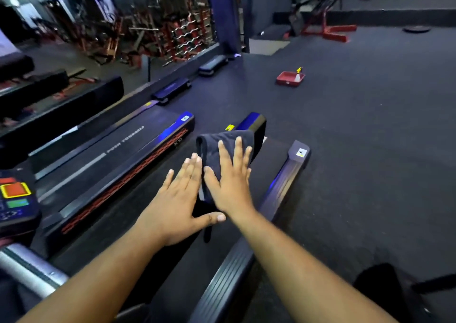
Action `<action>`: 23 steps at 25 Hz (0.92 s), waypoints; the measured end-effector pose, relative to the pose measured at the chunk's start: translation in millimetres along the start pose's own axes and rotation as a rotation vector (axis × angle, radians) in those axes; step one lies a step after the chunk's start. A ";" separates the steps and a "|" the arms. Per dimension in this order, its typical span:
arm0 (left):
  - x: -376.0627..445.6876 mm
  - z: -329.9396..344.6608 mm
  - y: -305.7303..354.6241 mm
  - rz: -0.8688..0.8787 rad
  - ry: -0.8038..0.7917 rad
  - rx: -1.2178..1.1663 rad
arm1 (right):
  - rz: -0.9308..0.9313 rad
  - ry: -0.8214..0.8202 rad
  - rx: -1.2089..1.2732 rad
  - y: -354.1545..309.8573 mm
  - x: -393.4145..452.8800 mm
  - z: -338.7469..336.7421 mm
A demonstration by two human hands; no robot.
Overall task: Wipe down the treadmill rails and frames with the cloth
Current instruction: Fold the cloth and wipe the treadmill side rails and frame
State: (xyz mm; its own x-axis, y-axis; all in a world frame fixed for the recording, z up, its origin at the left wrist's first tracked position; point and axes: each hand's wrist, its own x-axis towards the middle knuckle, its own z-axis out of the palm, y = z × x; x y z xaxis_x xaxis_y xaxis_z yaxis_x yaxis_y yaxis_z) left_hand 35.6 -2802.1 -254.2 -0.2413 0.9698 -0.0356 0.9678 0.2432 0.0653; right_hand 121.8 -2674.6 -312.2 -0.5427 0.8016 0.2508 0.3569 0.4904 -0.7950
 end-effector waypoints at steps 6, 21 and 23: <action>5.5 -2.5 0.8 -0.001 -0.020 0.045 | 0.279 0.038 -0.032 -7.5 100.8 -32.9; 8.0 -3.3 4.5 0.016 -0.034 0.021 | 0.294 0.121 0.451 -4.6 11.2 7.8; 7.0 -3.3 1.5 0.016 -0.038 0.021 | 0.317 0.159 0.456 -1.7 21.9 10.6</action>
State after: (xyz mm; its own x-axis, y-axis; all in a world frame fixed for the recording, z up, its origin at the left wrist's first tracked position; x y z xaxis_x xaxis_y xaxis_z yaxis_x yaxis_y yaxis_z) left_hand 35.2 -2794.8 -251.0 -0.2230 0.9721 -0.0723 0.9729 0.2266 0.0456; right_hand 101.2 -2661.5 -311.3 -0.3294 0.9441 0.0132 0.1007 0.0490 -0.9937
